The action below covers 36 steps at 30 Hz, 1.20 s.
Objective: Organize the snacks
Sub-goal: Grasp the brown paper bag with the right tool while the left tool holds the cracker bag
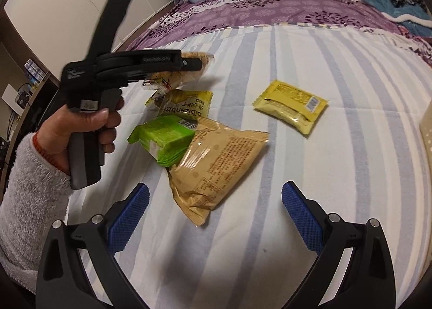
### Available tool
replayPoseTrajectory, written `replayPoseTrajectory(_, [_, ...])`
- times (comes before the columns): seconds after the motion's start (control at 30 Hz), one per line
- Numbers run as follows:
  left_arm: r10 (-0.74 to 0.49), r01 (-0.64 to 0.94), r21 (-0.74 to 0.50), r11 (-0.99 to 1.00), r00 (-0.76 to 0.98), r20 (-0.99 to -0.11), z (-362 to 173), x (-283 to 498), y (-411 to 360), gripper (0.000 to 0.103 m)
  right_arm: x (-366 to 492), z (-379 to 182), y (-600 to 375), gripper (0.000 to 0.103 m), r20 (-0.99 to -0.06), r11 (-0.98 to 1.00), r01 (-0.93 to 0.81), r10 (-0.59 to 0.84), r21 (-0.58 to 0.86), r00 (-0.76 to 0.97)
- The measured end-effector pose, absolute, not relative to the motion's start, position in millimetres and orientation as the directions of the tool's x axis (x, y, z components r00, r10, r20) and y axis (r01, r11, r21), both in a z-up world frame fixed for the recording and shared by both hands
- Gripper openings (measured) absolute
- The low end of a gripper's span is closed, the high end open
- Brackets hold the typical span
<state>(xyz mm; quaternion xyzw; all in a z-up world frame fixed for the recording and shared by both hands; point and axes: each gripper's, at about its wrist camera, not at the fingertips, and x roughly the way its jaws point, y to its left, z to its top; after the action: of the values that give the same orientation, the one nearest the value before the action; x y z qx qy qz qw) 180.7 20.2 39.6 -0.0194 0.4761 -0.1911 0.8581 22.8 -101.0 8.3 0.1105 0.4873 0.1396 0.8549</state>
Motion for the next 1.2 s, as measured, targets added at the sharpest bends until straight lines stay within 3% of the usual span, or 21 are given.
replayPoseTrajectory(0.23, [-0.355,0.295,-0.225,0.929,0.531,-0.77,67.5,163.8,43.0,0.056,44.7,-4.4,-87.2,0.098,-0.809,0.933,-0.138,0.358,0.333,0.466])
replayPoseTrajectory(0.6, [-0.355,0.258,-0.248,0.934,0.571,-0.741,84.3,140.3,71.8,0.056,56.3,-18.6,-49.5,0.091,-0.836,0.972,-0.216,0.197,0.097,0.512])
replayPoseTrajectory(0.8, [-0.355,0.249,-0.255,0.934,0.588,-0.727,92.8,131.7,78.7,0.056,46.4,-13.5,-55.2,0.07,-0.825,0.973,-0.214,0.19,0.086,0.532])
replayPoseTrajectory(1.2, [-0.372,0.284,-0.245,0.927,0.602,-0.707,109.0,112.9,70.7,0.056,9.0,7.2,-101.9,0.067,-0.8,0.988,-0.137,0.143,0.077,0.582])
